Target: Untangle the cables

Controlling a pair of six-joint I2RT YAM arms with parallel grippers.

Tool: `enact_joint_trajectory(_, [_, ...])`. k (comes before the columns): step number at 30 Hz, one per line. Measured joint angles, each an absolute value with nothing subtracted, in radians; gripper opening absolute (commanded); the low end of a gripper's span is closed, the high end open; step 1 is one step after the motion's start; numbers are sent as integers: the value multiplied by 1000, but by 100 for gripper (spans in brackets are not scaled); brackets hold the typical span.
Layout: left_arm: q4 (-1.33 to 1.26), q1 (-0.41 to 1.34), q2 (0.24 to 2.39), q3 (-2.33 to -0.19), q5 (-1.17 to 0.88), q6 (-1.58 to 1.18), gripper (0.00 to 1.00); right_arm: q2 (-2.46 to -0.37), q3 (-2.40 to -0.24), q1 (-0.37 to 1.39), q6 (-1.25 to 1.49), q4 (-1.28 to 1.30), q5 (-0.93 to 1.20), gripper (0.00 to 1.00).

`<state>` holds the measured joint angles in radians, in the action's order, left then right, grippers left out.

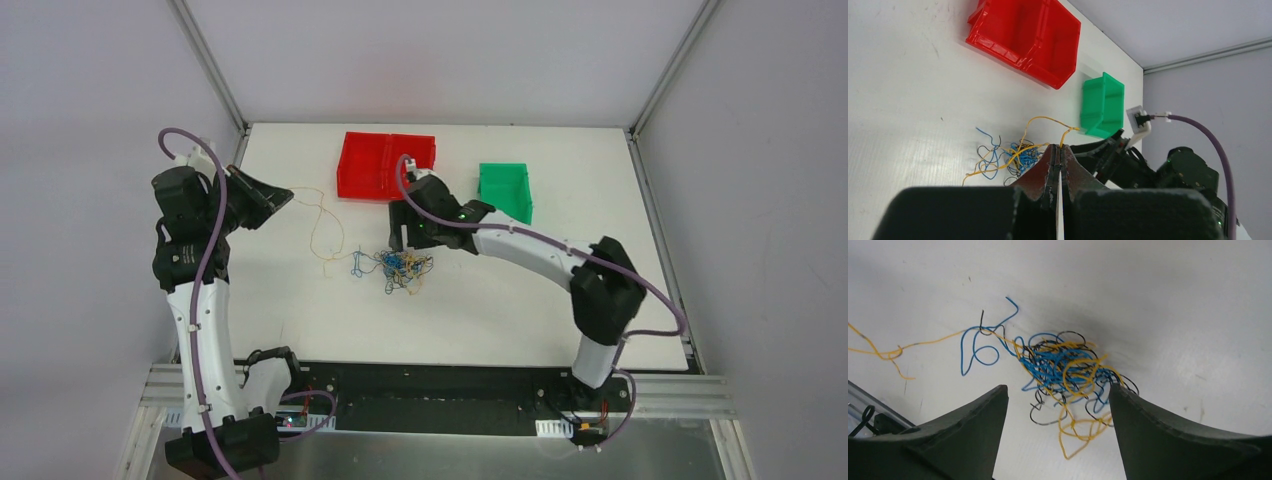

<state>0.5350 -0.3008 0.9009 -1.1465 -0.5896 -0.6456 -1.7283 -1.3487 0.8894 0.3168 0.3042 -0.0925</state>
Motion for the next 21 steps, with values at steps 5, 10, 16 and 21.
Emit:
enact_joint_trajectory(5, [535, -301, 901, -1146, -590, -646, 0, -1922, -1541, 918, 284, 339, -76, 64])
enact_joint_trajectory(10, [535, -301, 905, -1146, -590, -646, 0, -1979, -1551, 922, 285, 349, -62, 62])
enact_joint_trajectory(16, [534, -301, 937, -1146, -590, -645, 0, -1982, -1471, 934, 316, 325, -51, 32])
enact_joint_trajectory(21, [534, -301, 960, -1146, -582, -641, 0, -1985, -1408, 947, 358, 279, -68, 2])
